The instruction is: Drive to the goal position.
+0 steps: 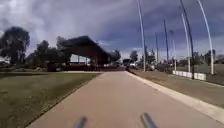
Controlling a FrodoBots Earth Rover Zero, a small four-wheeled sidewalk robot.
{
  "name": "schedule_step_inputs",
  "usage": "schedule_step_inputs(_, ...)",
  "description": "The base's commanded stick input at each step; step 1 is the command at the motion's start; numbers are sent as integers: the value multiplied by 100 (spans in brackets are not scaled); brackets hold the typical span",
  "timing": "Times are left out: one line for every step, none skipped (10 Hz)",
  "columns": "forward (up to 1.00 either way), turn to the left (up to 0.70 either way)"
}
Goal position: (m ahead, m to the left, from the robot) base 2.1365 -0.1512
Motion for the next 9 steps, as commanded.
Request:
schedule_step_inputs(100,0)
schedule_step_inputs(100,0)
schedule_step_inputs(100,0)
schedule_step_inputs(100,0)
schedule_step_inputs(100,0)
schedule_step_inputs(100,0)
schedule_step_inputs(100,0)
schedule_step_inputs(100,0)
schedule_step_inputs(100,0)
